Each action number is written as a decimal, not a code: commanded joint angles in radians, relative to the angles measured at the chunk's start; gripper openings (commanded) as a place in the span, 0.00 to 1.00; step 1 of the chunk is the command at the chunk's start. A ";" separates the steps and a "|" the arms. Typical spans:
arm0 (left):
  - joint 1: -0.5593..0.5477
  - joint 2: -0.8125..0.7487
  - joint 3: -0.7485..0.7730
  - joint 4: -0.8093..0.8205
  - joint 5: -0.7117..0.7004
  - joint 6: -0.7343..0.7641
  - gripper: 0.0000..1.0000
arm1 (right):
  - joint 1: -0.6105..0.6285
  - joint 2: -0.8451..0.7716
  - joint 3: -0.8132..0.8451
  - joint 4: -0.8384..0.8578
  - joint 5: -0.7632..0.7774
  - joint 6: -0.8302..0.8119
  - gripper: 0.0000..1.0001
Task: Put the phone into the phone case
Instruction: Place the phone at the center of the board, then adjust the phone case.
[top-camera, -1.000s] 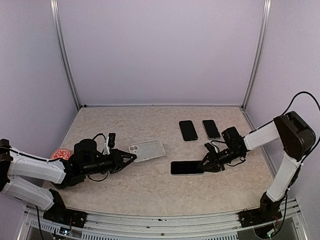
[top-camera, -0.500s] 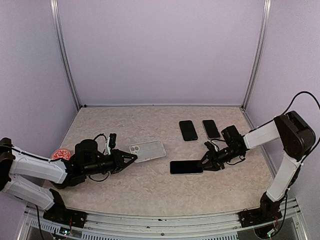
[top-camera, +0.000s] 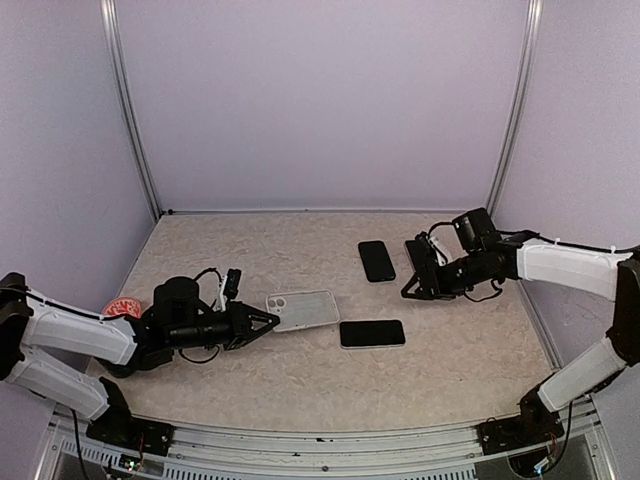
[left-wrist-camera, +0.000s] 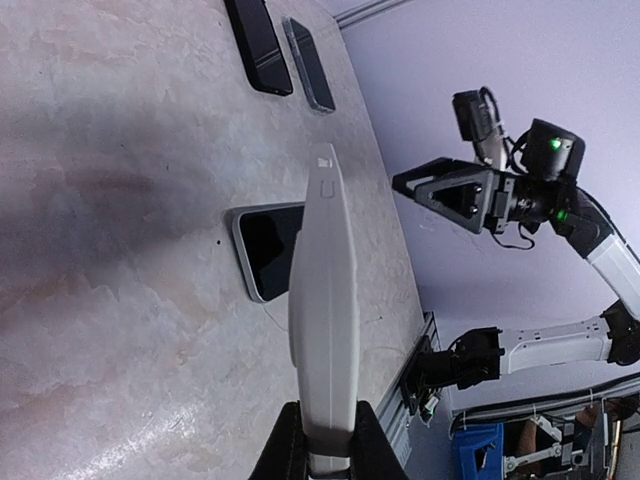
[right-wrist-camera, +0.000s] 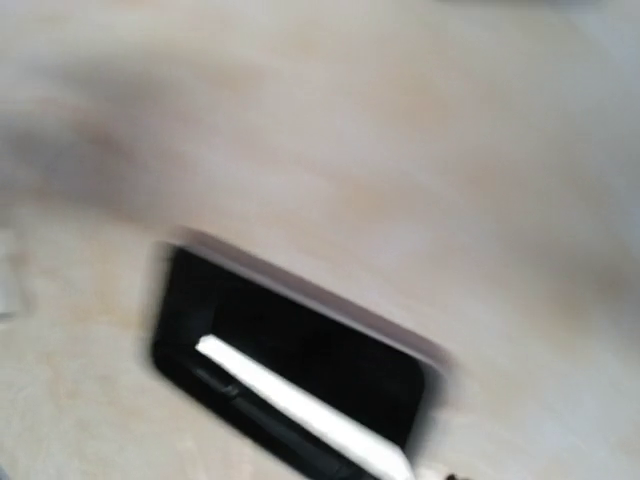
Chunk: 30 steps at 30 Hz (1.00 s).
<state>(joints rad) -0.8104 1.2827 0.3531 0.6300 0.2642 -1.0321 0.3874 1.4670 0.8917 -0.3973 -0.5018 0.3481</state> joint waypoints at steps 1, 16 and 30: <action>0.006 0.023 0.061 -0.011 0.101 0.056 0.07 | 0.175 -0.124 0.101 -0.030 0.034 -0.182 0.51; -0.074 0.050 0.173 -0.082 0.152 0.106 0.07 | 0.553 -0.014 0.274 0.019 -0.033 -0.457 0.47; -0.131 0.034 0.246 -0.152 0.135 0.179 0.07 | 0.584 0.049 0.269 0.023 -0.089 -0.506 0.39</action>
<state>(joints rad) -0.9287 1.3289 0.5625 0.4889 0.4034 -0.8959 0.9649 1.4925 1.1484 -0.3523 -0.5732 -0.1341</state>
